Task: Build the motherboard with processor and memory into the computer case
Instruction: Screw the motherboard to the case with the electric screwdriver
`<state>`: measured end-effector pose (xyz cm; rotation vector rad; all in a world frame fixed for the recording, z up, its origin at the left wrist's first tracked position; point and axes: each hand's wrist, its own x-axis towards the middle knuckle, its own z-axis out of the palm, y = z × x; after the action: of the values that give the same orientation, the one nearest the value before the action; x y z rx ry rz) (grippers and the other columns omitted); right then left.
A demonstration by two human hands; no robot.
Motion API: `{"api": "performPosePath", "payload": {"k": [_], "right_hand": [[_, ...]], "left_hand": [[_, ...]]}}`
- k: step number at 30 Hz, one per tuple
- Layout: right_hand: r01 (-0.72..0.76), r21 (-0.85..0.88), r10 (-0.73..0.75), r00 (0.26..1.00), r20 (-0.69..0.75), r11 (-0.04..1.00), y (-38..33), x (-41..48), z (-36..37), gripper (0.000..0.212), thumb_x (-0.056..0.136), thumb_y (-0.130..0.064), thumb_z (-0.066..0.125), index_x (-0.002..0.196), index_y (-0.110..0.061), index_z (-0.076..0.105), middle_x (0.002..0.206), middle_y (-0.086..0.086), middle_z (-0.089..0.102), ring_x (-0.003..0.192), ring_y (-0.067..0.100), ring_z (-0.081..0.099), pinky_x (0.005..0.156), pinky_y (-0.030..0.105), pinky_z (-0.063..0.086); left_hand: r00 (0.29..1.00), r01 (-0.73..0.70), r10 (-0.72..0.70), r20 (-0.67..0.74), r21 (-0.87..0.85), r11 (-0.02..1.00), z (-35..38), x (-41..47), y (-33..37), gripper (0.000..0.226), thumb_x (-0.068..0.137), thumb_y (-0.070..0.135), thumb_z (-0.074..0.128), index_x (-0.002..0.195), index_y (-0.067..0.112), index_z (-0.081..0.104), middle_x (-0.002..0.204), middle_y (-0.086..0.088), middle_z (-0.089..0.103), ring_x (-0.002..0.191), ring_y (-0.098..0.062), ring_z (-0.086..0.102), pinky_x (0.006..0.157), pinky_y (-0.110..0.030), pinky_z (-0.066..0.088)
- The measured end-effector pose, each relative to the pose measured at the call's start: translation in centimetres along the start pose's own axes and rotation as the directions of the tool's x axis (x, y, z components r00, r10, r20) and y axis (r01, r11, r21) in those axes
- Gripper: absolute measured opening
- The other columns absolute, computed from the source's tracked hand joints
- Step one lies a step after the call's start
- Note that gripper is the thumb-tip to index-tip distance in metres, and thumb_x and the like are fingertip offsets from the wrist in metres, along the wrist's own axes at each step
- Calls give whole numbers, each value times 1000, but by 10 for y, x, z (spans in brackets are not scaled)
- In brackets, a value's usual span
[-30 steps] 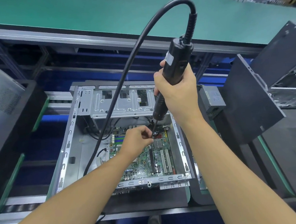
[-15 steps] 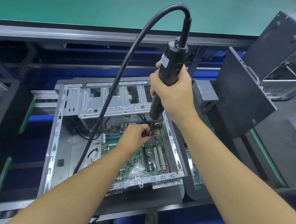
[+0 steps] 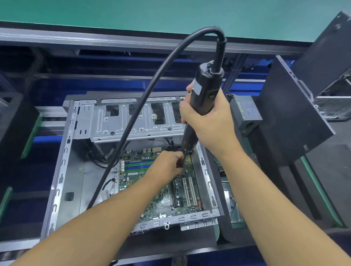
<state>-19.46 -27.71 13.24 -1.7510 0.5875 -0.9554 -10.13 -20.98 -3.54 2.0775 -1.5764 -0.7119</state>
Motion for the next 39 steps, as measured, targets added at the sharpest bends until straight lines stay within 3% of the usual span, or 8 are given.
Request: {"api": "performPosePath", "payload": {"k": [4,8,12,18,21,26,32,39], "right_hand": [[21,-60,-22,999,-29,998,11,2,-13,26,86,-25,70,97,-45,58,77,3,59,74,31,58,74,37,54],[-22,-61,19,999,-47,998,28,2,-17,21,84,-27,71,94,-38,57,82,9,61,80,31,58,77,37,54],[-15,-76,13,999,-29,997,39,1,-13,21,85,-20,71,91,-29,54,75,-7,61,72,15,56,71,18,49],[-1,-83,1,1000,-1,997,42,2,-5,22,84,-22,71,91,-27,51,78,4,58,74,26,54,70,36,51],[5,-87,-6,1000,-9,996,47,1,-2,21,84,-23,72,88,-31,53,75,-2,58,73,24,55,69,33,51],[10,-87,-10,1000,-9,996,48,-4,3,34,83,-22,72,90,-50,55,74,-18,59,70,4,53,70,15,48],[10,-63,-12,999,-29,998,47,-4,5,34,83,-20,72,88,-49,54,72,-18,57,70,8,52,70,21,48],[-17,-90,13,999,-43,996,47,-5,9,27,84,-17,73,88,-33,51,71,-18,55,68,6,51,69,23,48]], "left_hand": [[1000,-5,7,-20,125,992,8,20,13,24,78,28,75,79,28,51,87,-6,67,81,-27,63,65,-34,50],[997,-32,53,-62,296,955,18,33,13,19,79,33,72,84,21,58,89,-10,65,83,-32,64,63,-36,48],[986,-65,127,-108,447,892,29,35,8,22,79,36,70,87,16,65,84,-11,68,81,-31,64,65,-36,45],[982,-50,135,-131,511,858,33,38,7,22,80,37,68,86,16,63,85,-9,69,81,-29,63,64,-32,30],[983,-69,150,-110,529,846,32,36,1,24,81,41,67,90,19,67,88,-5,70,85,-25,63,66,-31,28],[985,-42,119,-126,493,869,35,37,1,27,84,45,63,96,22,71,94,1,72,94,-21,63,70,-33,27],[990,-47,107,-93,496,867,35,37,1,23,83,40,65,96,22,70,97,1,71,97,-22,61,74,-34,29],[991,-45,99,-92,466,884,35,37,-2,23,84,39,65,94,19,72,96,1,71,96,-22,62,79,-35,33]]}}
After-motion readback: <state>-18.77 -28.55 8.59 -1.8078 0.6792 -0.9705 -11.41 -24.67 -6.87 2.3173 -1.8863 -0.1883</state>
